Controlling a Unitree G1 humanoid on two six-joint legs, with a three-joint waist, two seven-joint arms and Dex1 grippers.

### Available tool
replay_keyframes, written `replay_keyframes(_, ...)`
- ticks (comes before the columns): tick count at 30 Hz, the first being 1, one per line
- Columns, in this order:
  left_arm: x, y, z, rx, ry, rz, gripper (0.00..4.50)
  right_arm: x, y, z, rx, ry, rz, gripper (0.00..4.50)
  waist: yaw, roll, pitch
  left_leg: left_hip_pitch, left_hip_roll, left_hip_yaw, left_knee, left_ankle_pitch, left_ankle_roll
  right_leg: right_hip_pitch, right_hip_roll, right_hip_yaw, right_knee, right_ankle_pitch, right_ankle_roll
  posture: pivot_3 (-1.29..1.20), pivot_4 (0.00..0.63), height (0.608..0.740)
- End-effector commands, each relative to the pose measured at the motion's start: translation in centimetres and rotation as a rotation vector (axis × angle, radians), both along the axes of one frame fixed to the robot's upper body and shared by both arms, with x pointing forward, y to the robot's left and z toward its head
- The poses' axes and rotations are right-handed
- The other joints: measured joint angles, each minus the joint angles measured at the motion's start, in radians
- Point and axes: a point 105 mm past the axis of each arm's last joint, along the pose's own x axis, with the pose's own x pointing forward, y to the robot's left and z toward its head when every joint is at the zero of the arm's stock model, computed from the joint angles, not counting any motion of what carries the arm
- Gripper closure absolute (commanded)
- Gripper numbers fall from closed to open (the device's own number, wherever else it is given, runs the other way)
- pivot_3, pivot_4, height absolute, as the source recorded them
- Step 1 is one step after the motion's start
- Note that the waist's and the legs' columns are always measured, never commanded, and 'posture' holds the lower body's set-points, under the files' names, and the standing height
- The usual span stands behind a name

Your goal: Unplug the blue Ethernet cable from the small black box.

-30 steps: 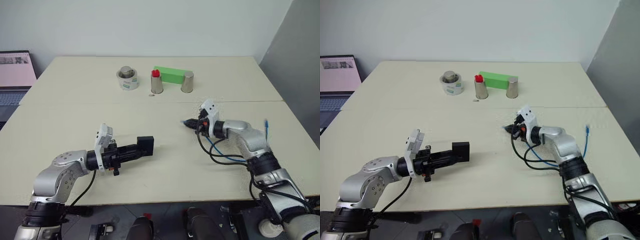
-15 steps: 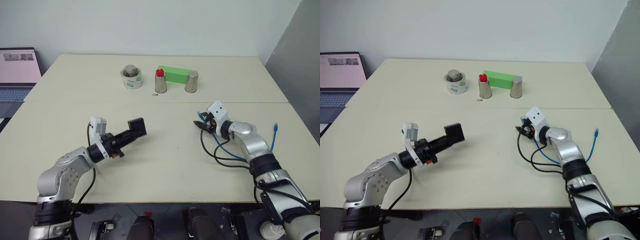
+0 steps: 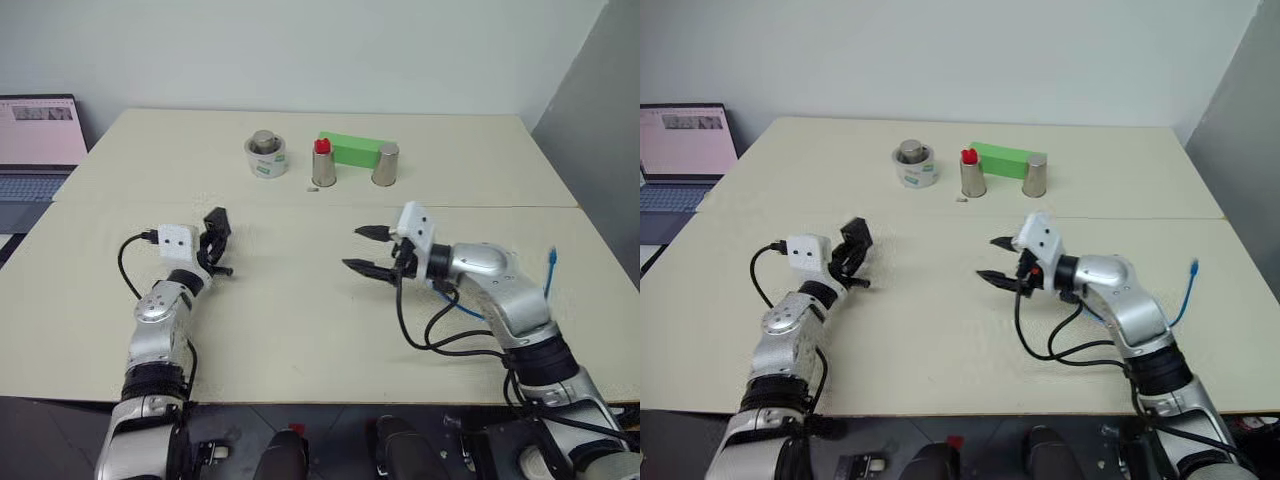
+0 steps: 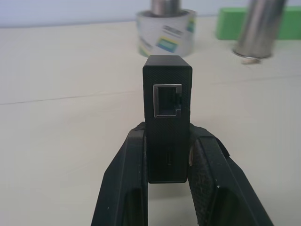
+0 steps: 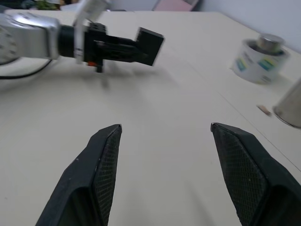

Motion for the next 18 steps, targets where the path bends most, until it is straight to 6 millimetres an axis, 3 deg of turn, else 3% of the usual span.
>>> replay_keyframes(1, 0.6, 0.9, 0.3, -0.008, -0.059, 0.087, 3.72, -0.8, 0.7, 1.3, 0.008, -0.049, 0.04, 1.3, 0.003, 0.0, 0.0, -0.001, 0.0, 0.0, 0.0, 0.0, 0.0, 0.0, 0.0, 0.0, -0.001, 0.0, -0.001, 0.0, 0.15, 0.74)
replay_keyframes(5, 1.0, 0.6, -1.8, -0.05, 0.004, 0.098, 3.72, -0.8, 0.9, 1.2, 0.003, -0.046, 0.037, 1.3, 0.003, 0.0, 0.0, -0.002, -0.001, -0.001, 0.0, 0.0, 0.0, -0.001, -0.001, -0.001, -0.002, 0.002, -0.002, 0.0, 0.15, 0.74)
replay_keyframes(7, 0.8, 0.6, -2.6, -0.05, 0.026, 0.088, 3.01, -0.9, 0.9, 1.2, 0.0, -0.046, 0.038, 1.24, 0.003, 0.0, 0.0, -0.002, -0.001, -0.002, 0.0, 0.0, 0.0, 0.0, -0.001, -0.002, -0.001, 0.002, -0.002, 0.0, 0.15, 0.74)
replay_keyframes(14, -0.5, 1.3, -3.8, -0.032, 0.045, 0.076, 1.54, -1.1, 0.8, 1.0, -0.016, -0.049, 0.035, 1.24, 0.0, 0.001, -0.001, 0.001, -0.001, -0.002, 0.0, 0.0, 0.0, 0.001, -0.001, -0.002, 0.001, 0.001, 0.0, 0.0, 0.15, 0.74)
replay_keyframes(18, -2.1, 3.1, -4.6, -0.015, 0.083, 0.134, 0.65, -1.2, 0.8, 1.1, -0.014, -0.055, 0.02, 1.24, -0.012, 0.001, -0.001, 0.003, -0.001, 0.0, -0.001, 0.0, 0.0, 0.001, -0.001, -0.001, 0.001, 0.001, 0.0, 0.0, 0.15, 0.74)
